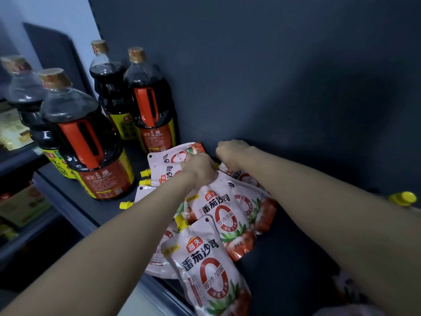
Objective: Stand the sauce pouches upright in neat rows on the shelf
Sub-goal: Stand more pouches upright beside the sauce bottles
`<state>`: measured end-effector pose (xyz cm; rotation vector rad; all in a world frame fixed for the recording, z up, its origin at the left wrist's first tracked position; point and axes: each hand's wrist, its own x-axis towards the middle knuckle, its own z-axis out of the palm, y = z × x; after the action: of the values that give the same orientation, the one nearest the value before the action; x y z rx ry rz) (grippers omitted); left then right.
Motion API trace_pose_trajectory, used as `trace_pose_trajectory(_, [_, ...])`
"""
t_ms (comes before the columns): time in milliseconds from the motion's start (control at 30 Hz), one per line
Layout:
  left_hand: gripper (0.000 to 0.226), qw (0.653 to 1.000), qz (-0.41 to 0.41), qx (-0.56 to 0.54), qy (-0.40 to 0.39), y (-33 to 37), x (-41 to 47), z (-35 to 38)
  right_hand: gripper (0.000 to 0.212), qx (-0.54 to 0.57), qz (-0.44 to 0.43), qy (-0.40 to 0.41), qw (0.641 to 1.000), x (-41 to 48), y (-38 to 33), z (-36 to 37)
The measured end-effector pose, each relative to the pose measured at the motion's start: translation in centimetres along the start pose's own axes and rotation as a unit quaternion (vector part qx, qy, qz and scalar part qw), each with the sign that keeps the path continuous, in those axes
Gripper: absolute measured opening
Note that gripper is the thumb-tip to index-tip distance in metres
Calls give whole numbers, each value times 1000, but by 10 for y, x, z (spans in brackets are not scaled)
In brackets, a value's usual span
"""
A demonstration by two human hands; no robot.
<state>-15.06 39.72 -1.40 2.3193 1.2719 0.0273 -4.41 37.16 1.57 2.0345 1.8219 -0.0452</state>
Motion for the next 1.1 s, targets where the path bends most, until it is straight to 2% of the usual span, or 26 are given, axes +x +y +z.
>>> trace_pose_trajectory(133, [17,995,61,-71,36,5,-10,0,31,-5,23,5,1000,-24,7,-15])
trace_pose_trajectory(300, [14,978,153,-133,37,23,-26,-11,24,-16,94,32,995,-75,35,-37])
trace_pose_trajectory(467, [18,963,239,-119,42,54,-37,-21,12,45,214,59,974,-130,61,-38])
trace_pose_trajectory(667, [18,943,319,-65,70,83,-45,-23,12,153,319,96,930,-154,71,-17])
trace_pose_trajectory(733, [17,939,332,-45,73,91,-46,-24,18,177,333,84,922,-158,75,-15])
trace_pose_trajectory(867, [18,929,361,-12,79,106,-48,-21,17,202,340,72,916,-162,81,-9])
trace_pose_trajectory(1033, [12,921,386,-48,32,119,-52,-12,6,233,338,56,910,-167,83,-7])
trace_pose_trajectory(1100, [9,921,384,-67,15,120,-51,-11,9,241,337,55,909,-170,84,-9])
